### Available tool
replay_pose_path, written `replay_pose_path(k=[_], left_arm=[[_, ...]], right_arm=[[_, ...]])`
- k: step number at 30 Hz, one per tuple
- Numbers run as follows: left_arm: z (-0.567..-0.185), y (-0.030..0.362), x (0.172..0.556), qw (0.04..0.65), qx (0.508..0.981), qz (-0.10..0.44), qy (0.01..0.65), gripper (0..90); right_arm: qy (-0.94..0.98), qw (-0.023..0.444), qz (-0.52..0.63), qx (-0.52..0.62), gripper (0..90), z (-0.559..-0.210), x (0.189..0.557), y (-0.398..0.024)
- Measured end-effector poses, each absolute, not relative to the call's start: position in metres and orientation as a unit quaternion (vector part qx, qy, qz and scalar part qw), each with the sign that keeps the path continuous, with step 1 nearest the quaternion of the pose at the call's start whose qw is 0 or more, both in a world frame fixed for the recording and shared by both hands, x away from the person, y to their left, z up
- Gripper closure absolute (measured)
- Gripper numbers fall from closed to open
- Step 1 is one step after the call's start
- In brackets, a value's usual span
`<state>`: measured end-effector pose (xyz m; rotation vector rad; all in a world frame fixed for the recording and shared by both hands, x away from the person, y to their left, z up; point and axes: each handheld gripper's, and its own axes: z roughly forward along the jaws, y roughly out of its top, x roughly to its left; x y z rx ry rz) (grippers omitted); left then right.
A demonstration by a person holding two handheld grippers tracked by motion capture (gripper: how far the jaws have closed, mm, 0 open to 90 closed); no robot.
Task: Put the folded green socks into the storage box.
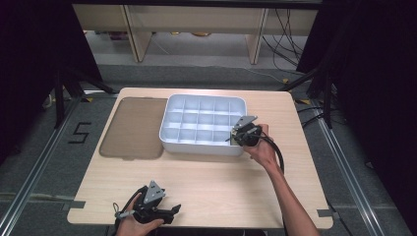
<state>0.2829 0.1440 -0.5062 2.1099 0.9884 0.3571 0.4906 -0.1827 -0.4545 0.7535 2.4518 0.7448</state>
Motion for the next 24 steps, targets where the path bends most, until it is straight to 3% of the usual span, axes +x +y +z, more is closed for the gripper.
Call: replay_pose_path(k=[8, 12, 15, 18, 19, 24], left_arm=[[-0.506, 0.144, 0.282, 0.377, 0.830, 0.129, 0.390, 22.3], [-0.507, 0.143, 0.283, 0.380, 0.824, 0.142, 0.395, 22.3], [-0.506, 0.144, 0.283, 0.380, 0.828, 0.136, 0.390, 22.3], [-0.506, 0.144, 0.283, 0.382, 0.827, 0.139, 0.389, 22.3], [-0.506, 0.144, 0.283, 0.381, 0.828, 0.141, 0.386, 22.2], [-0.506, 0.144, 0.283, 0.378, 0.831, 0.134, 0.385, 22.3]], right_arm=[[0.895, 0.219, 0.260, 0.288, 74.6, -0.456, 0.492, -0.181], [0.886, 0.222, 0.276, 0.300, 67.5, -0.451, 0.492, -0.184], [0.875, 0.219, 0.305, 0.306, 67.1, -0.441, 0.488, -0.187], [0.872, 0.216, 0.317, 0.304, 72.7, -0.433, 0.488, -0.190], [0.870, 0.206, 0.325, 0.307, 80.0, -0.426, 0.487, -0.193], [0.867, 0.205, 0.317, 0.324, 86.2, -0.426, 0.490, -0.193]])
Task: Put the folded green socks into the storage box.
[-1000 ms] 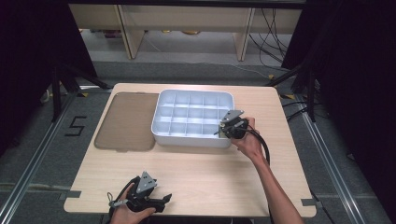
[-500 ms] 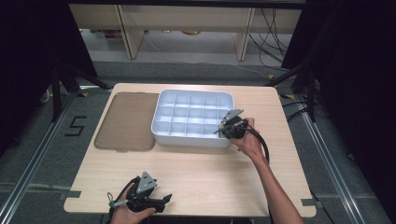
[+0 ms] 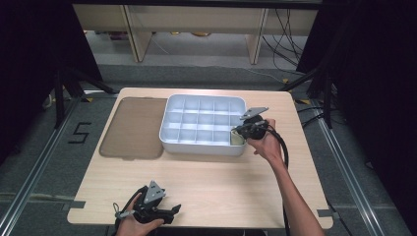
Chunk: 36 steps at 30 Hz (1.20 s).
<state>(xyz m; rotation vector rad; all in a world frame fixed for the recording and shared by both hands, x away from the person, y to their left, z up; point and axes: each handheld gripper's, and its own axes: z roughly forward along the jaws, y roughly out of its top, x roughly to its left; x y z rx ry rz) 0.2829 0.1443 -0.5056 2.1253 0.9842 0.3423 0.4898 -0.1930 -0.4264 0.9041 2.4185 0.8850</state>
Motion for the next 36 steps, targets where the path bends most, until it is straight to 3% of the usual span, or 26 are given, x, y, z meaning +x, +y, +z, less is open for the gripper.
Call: replay_pose_path(k=[8, 17, 30, 36], left_arm=[[-0.506, 0.144, 0.282, 0.381, 0.826, 0.140, 0.391, 22.2], [-0.506, 0.144, 0.283, 0.382, 0.828, 0.142, 0.385, 22.2], [-0.506, 0.143, 0.282, 0.378, 0.829, 0.136, 0.388, 22.3], [-0.505, 0.146, 0.283, 0.365, 0.839, 0.136, 0.379, 22.3]], right_arm=[[0.894, 0.175, 0.270, 0.313, 87.5, -0.451, 0.498, -0.179], [0.916, 0.138, 0.198, 0.321, 88.3, -0.456, 0.502, -0.166], [0.895, 0.143, 0.263, 0.332, 85.1, -0.437, 0.498, -0.182], [0.873, 0.149, 0.308, 0.349, 78.9, -0.422, 0.489, -0.190]])
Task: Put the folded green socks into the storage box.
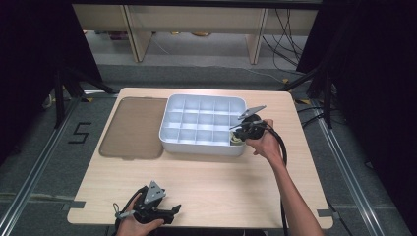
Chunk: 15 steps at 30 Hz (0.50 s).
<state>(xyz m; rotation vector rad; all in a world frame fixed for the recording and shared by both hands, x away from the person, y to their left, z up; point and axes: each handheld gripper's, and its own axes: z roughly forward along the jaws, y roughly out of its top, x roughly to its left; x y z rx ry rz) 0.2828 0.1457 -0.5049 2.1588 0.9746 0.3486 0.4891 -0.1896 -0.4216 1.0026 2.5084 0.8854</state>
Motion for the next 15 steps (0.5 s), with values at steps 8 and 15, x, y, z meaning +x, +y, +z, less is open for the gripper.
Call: replay_pose_path(k=[8, 15], left_arm=[[-0.507, 0.143, 0.282, 0.376, 0.826, 0.144, 0.394, 22.3], [-0.507, 0.143, 0.282, 0.379, 0.825, 0.143, 0.394, 22.3]], right_arm=[[0.861, 0.160, 0.324, 0.357, 74.1, -0.415, 0.482, -0.191], [0.859, 0.166, 0.343, 0.343, 68.8, -0.411, 0.476, -0.196]])
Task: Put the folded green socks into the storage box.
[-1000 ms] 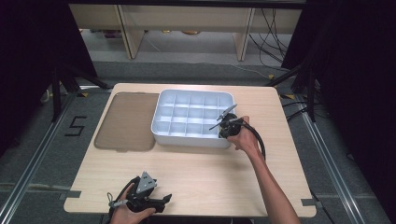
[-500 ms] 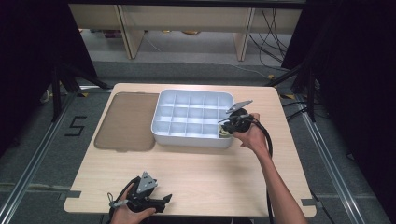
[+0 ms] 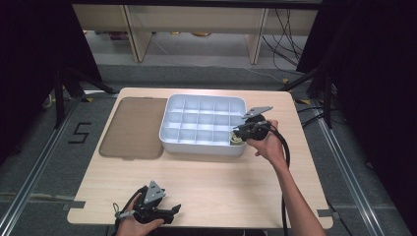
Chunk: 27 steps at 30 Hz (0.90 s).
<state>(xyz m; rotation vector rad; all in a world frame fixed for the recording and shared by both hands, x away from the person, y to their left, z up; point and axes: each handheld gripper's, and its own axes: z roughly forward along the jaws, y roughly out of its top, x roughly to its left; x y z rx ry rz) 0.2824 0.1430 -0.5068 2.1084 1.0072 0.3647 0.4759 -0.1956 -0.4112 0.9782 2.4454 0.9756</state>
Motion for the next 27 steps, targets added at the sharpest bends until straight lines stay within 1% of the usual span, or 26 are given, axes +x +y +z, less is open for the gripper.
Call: replay_pose_path(k=[3, 5, 6, 7, 9, 10, 15, 17, 19, 20, 22, 23, 26, 27], left_arm=[[-0.507, 0.143, 0.282, 0.383, 0.824, 0.136, 0.395, 22.3], [-0.506, 0.143, 0.282, 0.376, 0.828, 0.141, 0.392, 22.3], [-0.507, 0.143, 0.282, 0.379, 0.824, 0.143, 0.395, 22.2], [-0.507, 0.143, 0.282, 0.379, 0.824, 0.143, 0.395, 22.3], [-0.506, 0.144, 0.283, 0.380, 0.829, 0.142, 0.386, 22.2], [-0.506, 0.144, 0.283, 0.380, 0.829, 0.142, 0.386, 22.3], [-0.506, 0.143, 0.282, 0.385, 0.824, 0.141, 0.390, 22.3], [-0.506, 0.144, 0.282, 0.380, 0.828, 0.142, 0.387, 22.2], [-0.506, 0.143, 0.282, 0.387, 0.823, 0.140, 0.393, 22.2], [-0.507, 0.143, 0.282, 0.385, 0.822, 0.138, 0.396, 22.2], [-0.506, 0.144, 0.283, 0.381, 0.827, 0.142, 0.387, 22.2], [-0.506, 0.144, 0.283, 0.382, 0.826, 0.142, 0.388, 22.2], [-0.506, 0.144, 0.283, 0.380, 0.828, 0.142, 0.386, 22.2], [-0.506, 0.144, 0.283, 0.382, 0.827, 0.142, 0.388, 22.2]], right_arm=[[0.854, 0.167, 0.348, 0.349, 67.0, -0.411, 0.473, -0.196], [0.854, 0.166, 0.351, 0.346, 64.3, -0.412, 0.471, -0.196], [0.849, 0.174, 0.358, 0.347, 63.8, -0.414, 0.471, -0.195], [0.853, 0.165, 0.351, 0.348, 63.2, -0.412, 0.470, -0.196], [0.851, 0.169, 0.359, 0.344, 61.2, -0.414, 0.469, -0.196], [0.850, 0.163, 0.359, 0.349, 59.5, -0.413, 0.467, -0.196], [0.846, 0.170, 0.366, 0.349, 55.4, -0.414, 0.465, -0.195], [0.844, 0.164, 0.370, 0.351, 52.6, -0.413, 0.463, -0.195], [0.844, 0.178, 0.377, 0.338, 51.2, -0.413, 0.463, -0.196], [0.843, 0.169, 0.377, 0.344, 50.2, -0.413, 0.461, -0.196], [0.842, 0.174, 0.379, 0.343, 48.6, -0.412, 0.459, -0.197], [0.838, 0.164, 0.383, 0.353, 47.7, -0.413, 0.457, -0.196], [0.837, 0.171, 0.392, 0.341, 45.7, -0.414, 0.455, -0.198], [0.833, 0.166, 0.393, 0.353, 44.6, -0.413, 0.452, -0.197]])
